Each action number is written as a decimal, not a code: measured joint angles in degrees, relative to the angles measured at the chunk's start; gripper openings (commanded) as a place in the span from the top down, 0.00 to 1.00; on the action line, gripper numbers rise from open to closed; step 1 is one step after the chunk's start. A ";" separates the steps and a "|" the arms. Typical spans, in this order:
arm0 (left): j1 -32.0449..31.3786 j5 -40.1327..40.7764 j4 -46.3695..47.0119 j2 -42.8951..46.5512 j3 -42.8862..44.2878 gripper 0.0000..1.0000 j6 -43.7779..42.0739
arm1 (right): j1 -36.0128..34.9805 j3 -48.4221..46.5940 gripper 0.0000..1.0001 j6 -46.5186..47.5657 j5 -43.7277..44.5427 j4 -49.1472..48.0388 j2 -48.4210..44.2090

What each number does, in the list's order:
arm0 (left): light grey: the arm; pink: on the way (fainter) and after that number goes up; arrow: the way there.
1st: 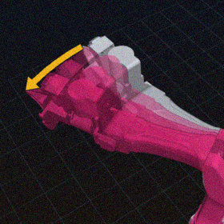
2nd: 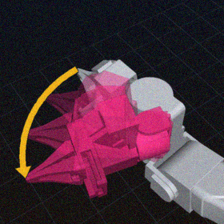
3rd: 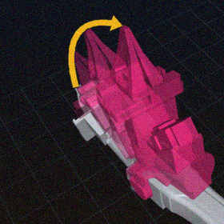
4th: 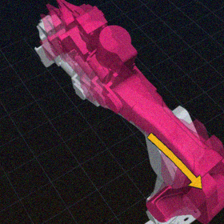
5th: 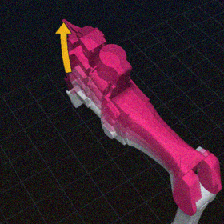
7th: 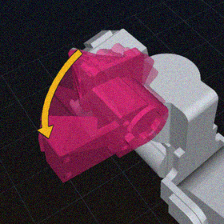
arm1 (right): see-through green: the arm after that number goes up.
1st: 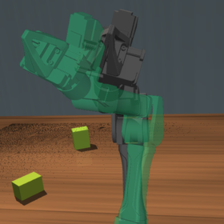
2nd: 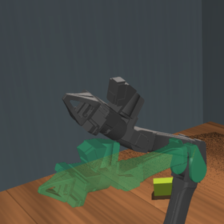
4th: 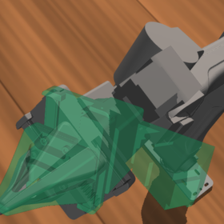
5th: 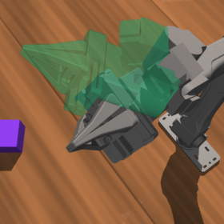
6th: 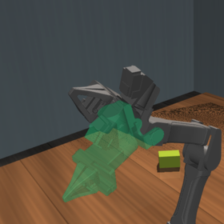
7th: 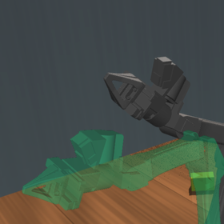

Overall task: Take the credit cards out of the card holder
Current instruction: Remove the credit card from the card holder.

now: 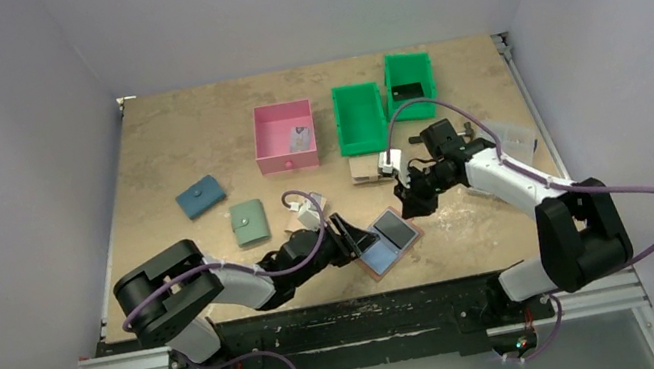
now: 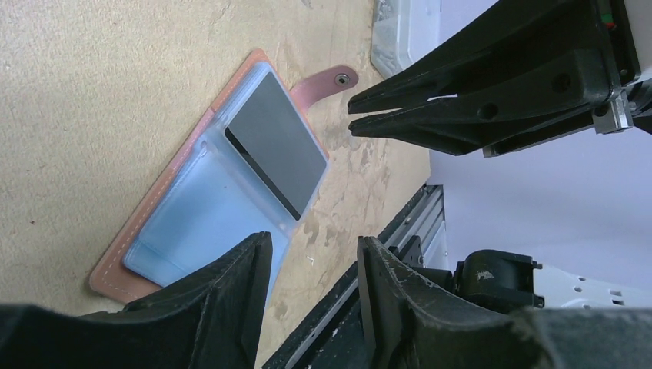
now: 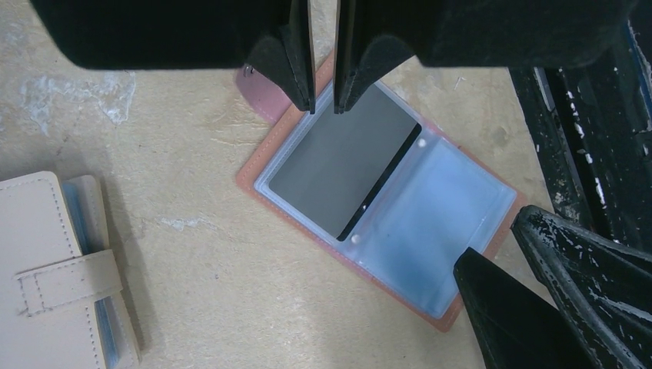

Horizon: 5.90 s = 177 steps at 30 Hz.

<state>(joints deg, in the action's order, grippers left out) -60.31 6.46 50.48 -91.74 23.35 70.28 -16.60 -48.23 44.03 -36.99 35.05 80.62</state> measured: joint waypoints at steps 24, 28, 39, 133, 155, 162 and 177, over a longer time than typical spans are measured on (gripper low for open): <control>-1.01 2.99 8.37 -2.23 -2.29 0.52 3.87 | -0.39 -1.57 0.78 0.96 0.52 2.58 4.09; -1.38 4.48 4.92 -2.58 -1.11 0.54 6.19 | -1.53 -1.57 0.80 -0.57 2.05 1.36 5.27; -2.51 7.61 -9.07 -4.81 7.17 0.58 11.21 | -2.38 -1.66 0.83 -5.55 7.19 -1.68 8.28; 7.43 -12.20 12.46 -16.50 1.60 0.81 -1.99 | -7.72 -8.00 0.94 -8.96 3.06 2.89 15.32; 8.59 -15.26 20.13 -21.70 0.92 1.00 4.26 | -8.85 -9.33 0.95 -7.23 2.62 4.63 16.98; 8.90 -15.72 21.90 -22.03 -0.28 1.00 4.66 | -9.25 -9.62 0.91 -7.43 1.42 5.09 17.40; 9.68 -16.50 12.44 -15.50 -0.74 1.00 -1.53 | -10.03 -9.49 0.74 -10.43 2.10 3.34 17.29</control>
<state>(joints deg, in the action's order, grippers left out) -50.63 -10.04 62.92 -107.24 22.61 68.75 -26.63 -57.71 33.61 -34.89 38.39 97.91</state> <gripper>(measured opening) 0.022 0.215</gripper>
